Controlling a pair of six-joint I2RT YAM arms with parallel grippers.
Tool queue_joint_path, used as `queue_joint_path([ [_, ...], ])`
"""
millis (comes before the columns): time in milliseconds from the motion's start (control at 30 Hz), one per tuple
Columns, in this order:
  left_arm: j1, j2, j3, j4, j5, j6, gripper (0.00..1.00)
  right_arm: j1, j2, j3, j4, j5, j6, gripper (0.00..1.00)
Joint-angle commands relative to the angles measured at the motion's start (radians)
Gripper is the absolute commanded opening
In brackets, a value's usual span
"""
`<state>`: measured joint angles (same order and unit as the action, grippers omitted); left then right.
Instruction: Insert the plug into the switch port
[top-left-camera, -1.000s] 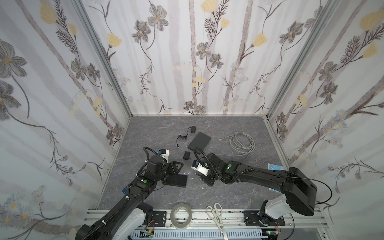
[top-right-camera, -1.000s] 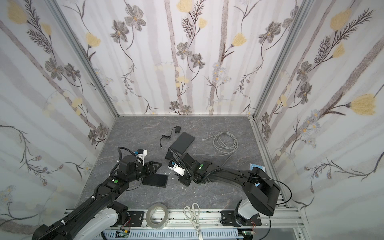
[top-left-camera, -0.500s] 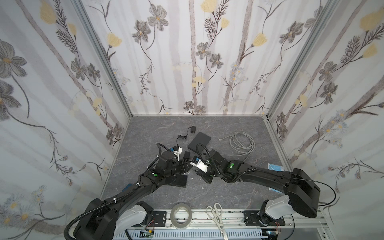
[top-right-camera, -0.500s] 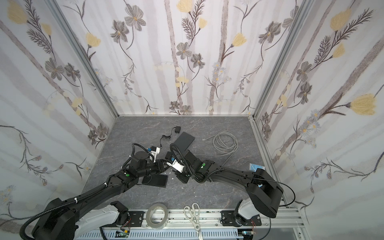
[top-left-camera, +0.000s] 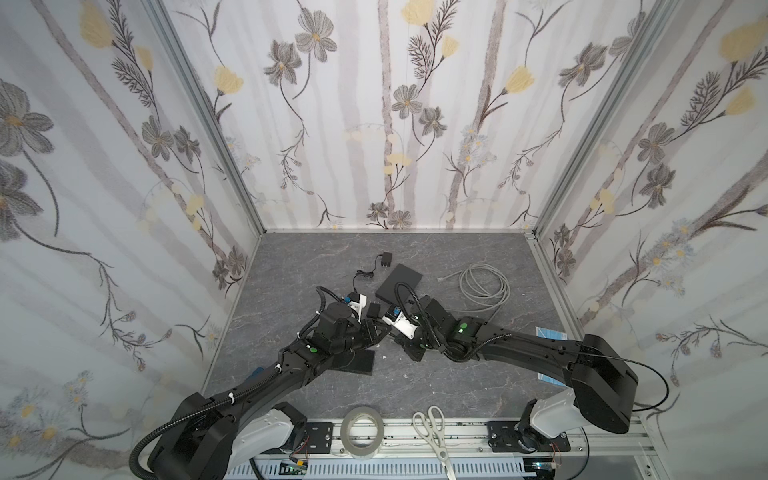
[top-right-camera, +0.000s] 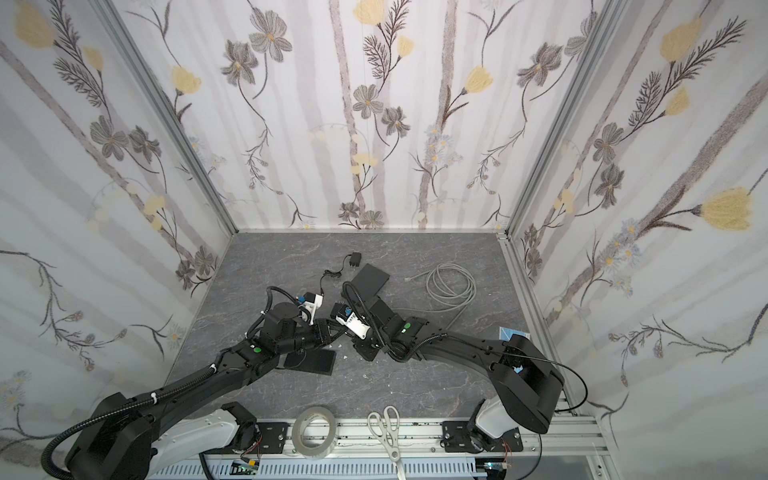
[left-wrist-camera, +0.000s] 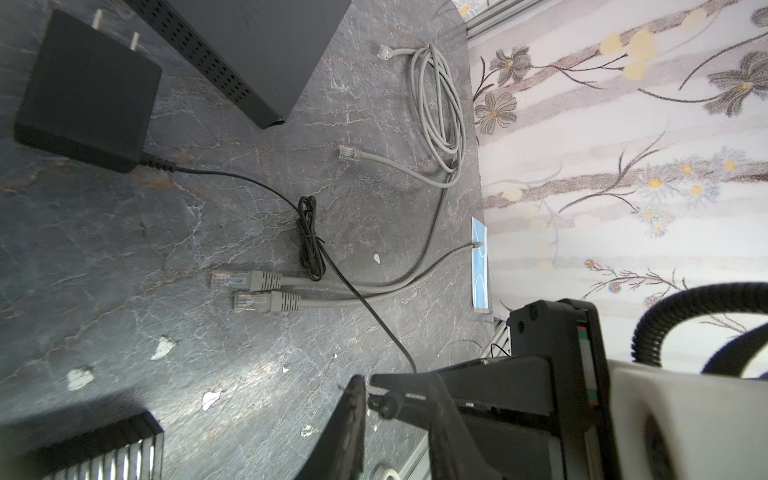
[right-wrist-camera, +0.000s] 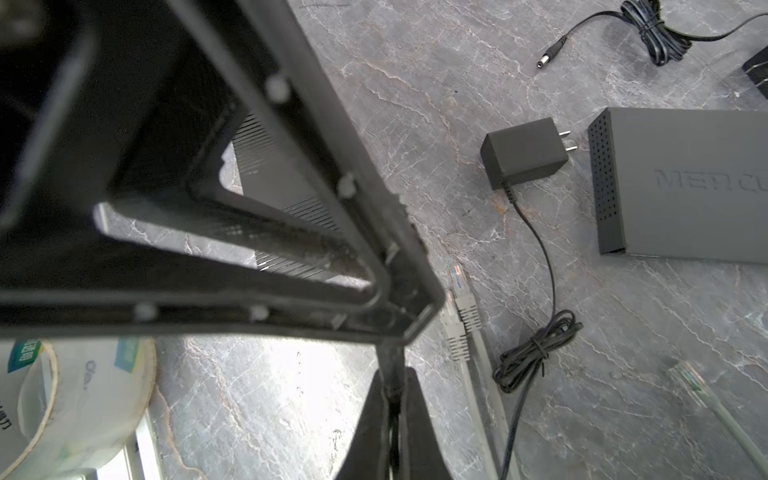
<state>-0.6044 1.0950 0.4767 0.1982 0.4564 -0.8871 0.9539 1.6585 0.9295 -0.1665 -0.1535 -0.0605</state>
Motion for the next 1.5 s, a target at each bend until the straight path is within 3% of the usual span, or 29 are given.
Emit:
queue_joint_path([
  [0,0.0,0.003,0.01,0.038,0.003,-0.004,0.29,0.002,0.001,0.003,0.059,0.015,0.024,0.0],
  [300,0.0,0.005,0.008,0.038,0.007,0.002,0.25,0.0,-0.003,0.003,0.062,0.004,0.025,0.0],
  [600,0.0,0.002,0.007,0.039,0.014,0.006,0.0,0.001,-0.003,0.002,0.066,0.024,0.029,0.0],
  [700,-0.001,-0.001,0.006,0.038,0.013,0.009,0.0,0.0,-0.012,-0.007,0.078,0.043,0.031,0.01],
  [833,0.0,-0.009,0.004,0.025,-0.001,0.02,0.0,0.0,-0.049,-0.048,0.116,0.093,0.038,0.18],
  [867,0.001,-0.011,0.003,0.017,-0.007,0.023,0.0,0.0,-0.071,-0.071,0.14,0.107,0.042,0.37],
  [900,0.0,-0.013,0.005,0.009,-0.011,0.027,0.0,0.001,-0.11,-0.092,0.166,0.124,0.048,0.97],
  [1033,0.003,-0.014,0.01,-0.005,-0.012,0.038,0.0,0.0,-0.22,-0.188,0.24,0.215,0.067,1.0],
  [1167,0.006,-0.007,0.024,-0.02,-0.013,0.051,0.0,0.0,-0.388,-0.373,0.435,0.266,0.142,1.0],
  [1300,0.011,-0.002,0.036,-0.023,-0.013,0.056,0.0,-0.018,-0.548,-0.516,0.549,0.299,0.321,1.0],
  [1467,0.011,0.007,0.043,-0.022,-0.01,0.056,0.0,-0.05,-0.626,-0.555,0.576,0.114,0.253,1.0],
])
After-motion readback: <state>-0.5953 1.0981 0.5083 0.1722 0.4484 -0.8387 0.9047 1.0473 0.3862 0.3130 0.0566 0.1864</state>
